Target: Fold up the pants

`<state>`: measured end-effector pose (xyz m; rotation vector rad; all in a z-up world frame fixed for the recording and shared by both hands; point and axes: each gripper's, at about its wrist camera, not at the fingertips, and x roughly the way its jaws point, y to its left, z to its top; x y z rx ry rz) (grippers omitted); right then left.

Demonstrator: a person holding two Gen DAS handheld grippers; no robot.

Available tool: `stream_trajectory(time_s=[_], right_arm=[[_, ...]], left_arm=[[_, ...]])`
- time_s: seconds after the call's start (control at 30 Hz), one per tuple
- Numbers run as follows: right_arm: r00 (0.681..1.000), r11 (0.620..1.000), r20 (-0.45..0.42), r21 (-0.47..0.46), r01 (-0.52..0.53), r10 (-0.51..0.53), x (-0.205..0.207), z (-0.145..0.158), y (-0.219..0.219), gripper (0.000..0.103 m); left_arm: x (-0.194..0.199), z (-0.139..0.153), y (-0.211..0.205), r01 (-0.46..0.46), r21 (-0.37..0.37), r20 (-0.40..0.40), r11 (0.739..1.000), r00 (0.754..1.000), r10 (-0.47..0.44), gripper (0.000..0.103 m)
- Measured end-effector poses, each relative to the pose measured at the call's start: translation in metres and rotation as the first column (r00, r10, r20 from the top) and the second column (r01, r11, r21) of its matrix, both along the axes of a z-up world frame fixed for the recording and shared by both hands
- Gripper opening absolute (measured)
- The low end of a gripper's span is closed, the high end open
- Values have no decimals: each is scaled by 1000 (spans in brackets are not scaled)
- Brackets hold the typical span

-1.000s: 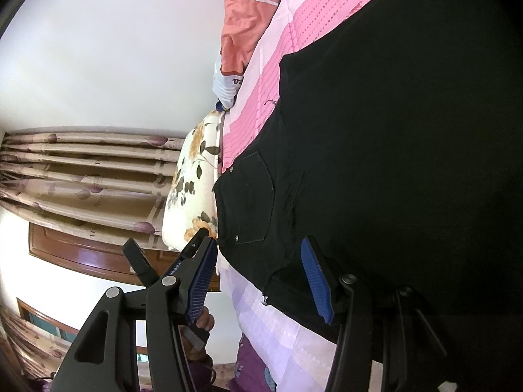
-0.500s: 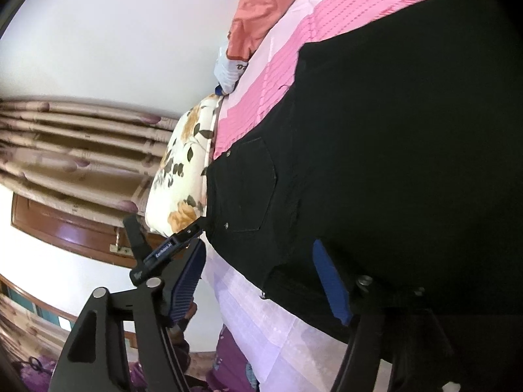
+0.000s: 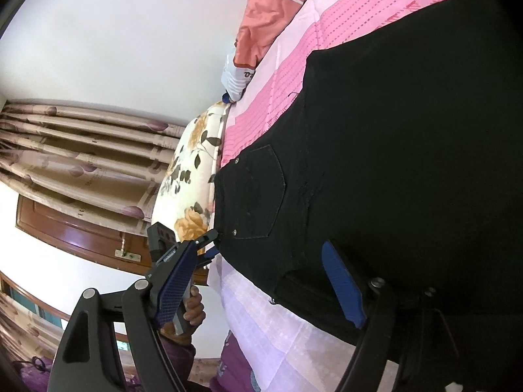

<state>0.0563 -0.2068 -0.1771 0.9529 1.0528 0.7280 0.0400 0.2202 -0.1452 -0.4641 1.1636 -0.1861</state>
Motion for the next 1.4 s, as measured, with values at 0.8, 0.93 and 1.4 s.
stream_trajectory(time_s=[0.8,0.93,1.4], right_arm=[[999,998,1,56,35,-36,3,1,-4,75],[999,998,1,57,37,-37,3,1,-3,75],[999,997,1,65,40,-40,5,0,-1,75]], left_arm=[[-33,7,19,-256,-487,-145,835,966,212,91],[-34,-22,16,-295,-505,-228,811,952,204,91],[-25,-28,12,-300,-535,-115,790,952,284,98]])
